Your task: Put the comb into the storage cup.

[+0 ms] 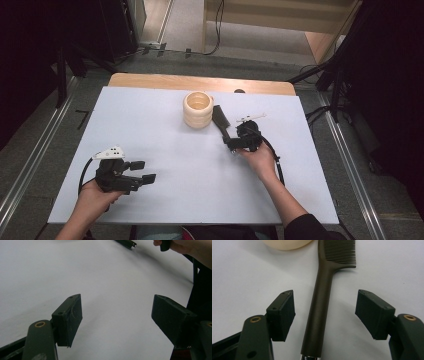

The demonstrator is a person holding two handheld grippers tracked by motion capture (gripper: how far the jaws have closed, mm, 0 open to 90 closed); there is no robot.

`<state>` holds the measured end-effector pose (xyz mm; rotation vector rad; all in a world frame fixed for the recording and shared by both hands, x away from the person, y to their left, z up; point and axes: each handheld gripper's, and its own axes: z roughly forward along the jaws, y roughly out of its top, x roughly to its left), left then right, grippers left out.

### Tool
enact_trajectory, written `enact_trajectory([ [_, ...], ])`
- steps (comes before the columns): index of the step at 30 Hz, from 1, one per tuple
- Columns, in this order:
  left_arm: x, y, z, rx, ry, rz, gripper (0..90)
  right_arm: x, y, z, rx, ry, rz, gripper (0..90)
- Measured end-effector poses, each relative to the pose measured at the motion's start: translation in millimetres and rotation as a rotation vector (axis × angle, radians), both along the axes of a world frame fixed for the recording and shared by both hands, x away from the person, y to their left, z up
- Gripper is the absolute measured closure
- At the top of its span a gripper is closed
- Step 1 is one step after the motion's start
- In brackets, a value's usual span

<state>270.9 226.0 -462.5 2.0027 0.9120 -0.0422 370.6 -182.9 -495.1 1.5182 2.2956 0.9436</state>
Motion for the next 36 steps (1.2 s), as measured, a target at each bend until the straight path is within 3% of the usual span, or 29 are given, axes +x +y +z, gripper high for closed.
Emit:
enact_trajectory([
  [11, 0.2, -0.2, -0.1, 0.006, 0.000, -0.001, 25.4, -1.9, 7.2, -6.5, -0.057, 0.049, 0.009, 42.5],
  [14, 0.3, -0.1, -0.1, 0.008, 0.001, 0.000, 25.4, -4.8, 9.5, -6.7, -0.091, 0.034, -0.005, 52.7],
  [18, 0.2, -0.3, 0.1, 0.011, 0.003, 0.001, 25.4, -7.6, 13.6, -4.2, -0.120, 0.051, -0.002, 65.1],
  [21, 0.5, -0.6, -0.3, 0.011, 0.002, -0.001, 25.4, -9.0, 16.1, -4.5, -0.145, 0.044, 0.003, 65.5],
  [36, 1.2, -1.1, -0.8, 0.013, 0.008, 0.003, 25.4, -8.0, 7.4, -8.1, -0.069, 0.055, -0.016, 70.2],
])
